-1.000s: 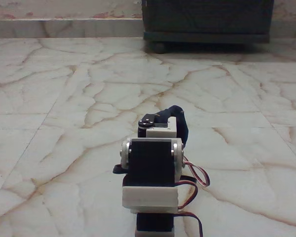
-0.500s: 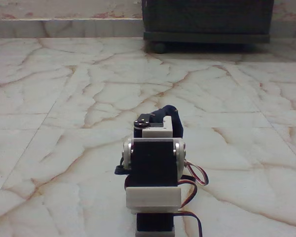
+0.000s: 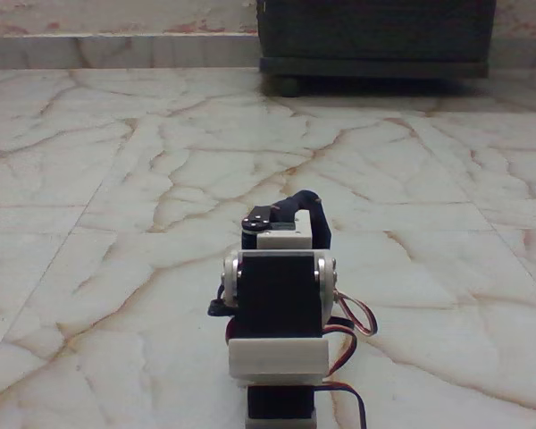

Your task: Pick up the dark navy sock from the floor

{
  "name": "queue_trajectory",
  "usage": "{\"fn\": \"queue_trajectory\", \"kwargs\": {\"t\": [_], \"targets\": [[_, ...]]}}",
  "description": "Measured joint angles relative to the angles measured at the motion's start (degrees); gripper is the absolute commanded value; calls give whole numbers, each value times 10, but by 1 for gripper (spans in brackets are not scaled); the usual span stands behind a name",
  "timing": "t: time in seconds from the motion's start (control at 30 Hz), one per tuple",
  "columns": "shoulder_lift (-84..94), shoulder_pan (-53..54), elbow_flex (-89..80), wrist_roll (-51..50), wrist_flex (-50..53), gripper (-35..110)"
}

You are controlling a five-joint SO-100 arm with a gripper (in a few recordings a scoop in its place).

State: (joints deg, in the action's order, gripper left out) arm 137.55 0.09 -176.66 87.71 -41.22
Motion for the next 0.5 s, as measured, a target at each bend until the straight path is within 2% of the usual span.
{"fn": "queue_trajectory", "kwargs": {"t": [0.5], "targets": [[0, -4, 0, 0, 0, 0]]}}
